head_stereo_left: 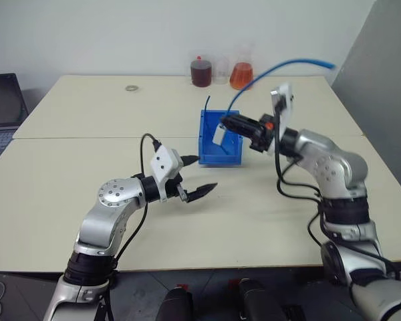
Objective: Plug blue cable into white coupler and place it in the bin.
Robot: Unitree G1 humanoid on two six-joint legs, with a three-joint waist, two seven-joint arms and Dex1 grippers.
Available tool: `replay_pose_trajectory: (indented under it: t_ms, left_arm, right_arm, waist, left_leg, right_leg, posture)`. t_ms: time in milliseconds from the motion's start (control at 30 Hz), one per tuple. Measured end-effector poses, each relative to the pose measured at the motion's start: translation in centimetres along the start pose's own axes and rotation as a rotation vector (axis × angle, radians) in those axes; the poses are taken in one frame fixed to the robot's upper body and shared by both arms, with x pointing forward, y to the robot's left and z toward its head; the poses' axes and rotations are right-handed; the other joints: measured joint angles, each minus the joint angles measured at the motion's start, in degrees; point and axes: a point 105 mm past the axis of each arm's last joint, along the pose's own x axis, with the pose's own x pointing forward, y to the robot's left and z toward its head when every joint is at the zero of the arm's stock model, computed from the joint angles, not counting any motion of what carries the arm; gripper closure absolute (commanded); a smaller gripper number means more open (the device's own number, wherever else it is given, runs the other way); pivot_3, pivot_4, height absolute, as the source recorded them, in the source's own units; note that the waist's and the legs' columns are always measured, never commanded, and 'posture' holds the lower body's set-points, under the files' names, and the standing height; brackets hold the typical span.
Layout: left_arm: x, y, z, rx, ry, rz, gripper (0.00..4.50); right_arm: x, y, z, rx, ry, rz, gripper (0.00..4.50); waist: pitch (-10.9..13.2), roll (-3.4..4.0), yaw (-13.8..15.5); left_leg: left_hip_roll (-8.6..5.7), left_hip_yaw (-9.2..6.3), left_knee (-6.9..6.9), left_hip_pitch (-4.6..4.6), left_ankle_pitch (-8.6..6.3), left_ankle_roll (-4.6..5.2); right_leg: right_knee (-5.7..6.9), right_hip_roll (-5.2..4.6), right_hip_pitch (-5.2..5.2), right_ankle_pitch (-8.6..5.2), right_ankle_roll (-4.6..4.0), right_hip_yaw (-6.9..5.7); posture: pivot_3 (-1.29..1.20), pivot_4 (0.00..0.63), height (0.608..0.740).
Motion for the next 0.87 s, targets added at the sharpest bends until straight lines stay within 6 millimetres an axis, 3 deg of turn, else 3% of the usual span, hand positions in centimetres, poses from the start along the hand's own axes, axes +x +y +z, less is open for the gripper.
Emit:
replay_pose_trajectory:
  t_ms: [33,100,167,300,600,733,867]
  left_arm:
    - [0.2,0.2,0.5,-0.01,-0.018,0.039,0.03]
    - [0.3,0.7,0.9,-0.03,-0.03,0.111,0.0]
    - [0.2,1.3,0.9,-0.062,-0.04,0.186,0.0]
    - [0.1,1.8,0.7,-0.093,-0.033,0.283,0.0]
    - [0.9,1.5,0.3,-0.113,-0.018,0.314,0.0]
    - [0.8,2.0,0.4,-0.101,-0.008,0.348,0.0]
    - [-0.2,3.1,0.2,-0.089,0.009,0.409,0.0]
  right_arm:
    - [0.8,-0.8,-0.3,0.046,0.021,-0.035,4.37]
    - [1.9,-2.4,-1.2,0.118,0.064,-0.099,3.68]
    - [2.9,-3.9,-1.7,0.162,0.107,-0.162,3.42]
    - [4.5,-5.3,-1.0,0.144,0.132,-0.21,2.25]
    - [4.0,-7.8,-3.1,0.087,0.209,-0.32,0.09]
    - [2.9,-8.6,-2.2,0.027,0.203,-0.36,0.09]
    - [-0.3,-9.7,-1.3,-0.087,0.144,-0.432,0.09]
  waist:
    - [0.0,0.0,-0.1]
    - [0.0,0.0,-0.2]
    - [0.0,0.0,-0.3]
    - [0.0,0.0,-0.4]
    - [0.0,0.0,-0.4]
    - [0.0,0.0,-0.3]
    - [0.0,0.0,-0.1]
  left_leg:
    - [-0.01,0.02,0.0,-0.01,0.0,0.0]
    - [-0.04,0.07,-0.01,-0.06,0.0,0.0]
    - [-0.05,0.11,-0.01,-0.12,0.0,0.0]
    - [-0.04,0.09,-0.07,-0.2,0.0,0.0]
    - [-0.12,0.01,-0.07,-0.57,0.0,-0.01]
    - [-0.13,-0.02,-0.06,-0.58,0.0,-0.01]
    - [-0.12,-0.08,-0.09,-0.66,0.0,-0.01]
  right_leg:
    - [-0.01,0.0,0.0,0.0,-0.01,0.02]
    - [-0.02,-0.01,-0.04,0.01,-0.01,0.05]
    - [-0.03,-0.04,-0.1,0.01,-0.01,0.07]
    - [-0.12,-0.06,-0.13,0.01,-0.02,0.04]
    - [-0.18,-0.17,-0.32,0.02,-0.03,0.03]
    - [-0.18,-0.16,-0.31,0.02,-0.03,0.0]
    - [-0.26,-0.19,-0.32,0.02,-0.02,-0.03]
  posture:
    - [0.0,0.15,0.74]
    - [0.0,0.15,0.74]
    - [0.0,0.15,0.74]
    - [0.0,0.15,0.74]
    - [0.0,0.15,0.74]
    - [0.0,0.15,0.74]
    - [0.0,0.15,0.74]
